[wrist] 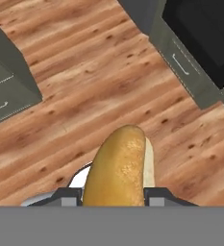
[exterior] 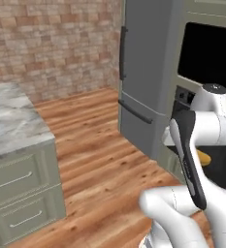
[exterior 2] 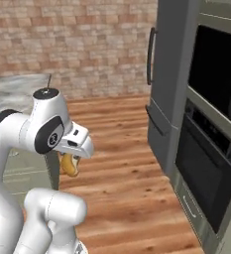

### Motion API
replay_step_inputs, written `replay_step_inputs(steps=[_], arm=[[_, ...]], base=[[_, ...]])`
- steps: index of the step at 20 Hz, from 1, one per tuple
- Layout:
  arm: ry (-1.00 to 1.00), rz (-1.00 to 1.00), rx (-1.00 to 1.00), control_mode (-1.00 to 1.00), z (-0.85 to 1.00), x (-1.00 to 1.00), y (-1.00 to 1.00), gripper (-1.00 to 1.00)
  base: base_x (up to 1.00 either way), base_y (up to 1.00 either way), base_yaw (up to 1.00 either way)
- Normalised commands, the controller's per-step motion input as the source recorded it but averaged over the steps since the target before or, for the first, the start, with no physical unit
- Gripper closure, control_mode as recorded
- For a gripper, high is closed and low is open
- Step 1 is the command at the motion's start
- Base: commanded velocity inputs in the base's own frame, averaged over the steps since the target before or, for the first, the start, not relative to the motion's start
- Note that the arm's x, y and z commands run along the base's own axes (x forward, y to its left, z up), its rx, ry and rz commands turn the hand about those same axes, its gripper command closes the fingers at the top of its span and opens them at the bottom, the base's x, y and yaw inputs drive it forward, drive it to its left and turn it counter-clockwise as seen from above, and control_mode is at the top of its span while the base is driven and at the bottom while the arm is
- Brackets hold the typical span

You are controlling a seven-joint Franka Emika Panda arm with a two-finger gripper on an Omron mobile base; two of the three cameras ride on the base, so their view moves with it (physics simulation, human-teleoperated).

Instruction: Move the hot dog bun to the plate on the dining table and place the condiment next to that plate. Then navigate to the fridge and take the sausage and place it on the plate as well.

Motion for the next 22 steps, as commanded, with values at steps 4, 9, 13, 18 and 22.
replay_step_inputs(steps=[4,9,13,18,22], arm=[[0.00,0.00,0.00,1.00,0.00,0.00,0.00,1.00],[0.00,0.00,0.00,1.00,0.00,0.00,0.00,1.00],[0.00,0.00,0.00,1.00,0.00,0.00,0.00,1.00],[0.00,0.00,0.00,1.00,0.00,0.00,0.00,1.00],[0.00,0.00,0.00,1.00,0.00,0.00,0.00,1.00]], base=[[1.00,-0.58,0.22],[1.00,-0.48,0.22],[1.00,-0.19,0.31],[1.00,-0.02,0.34],[1.00,-0.09,0.32]])
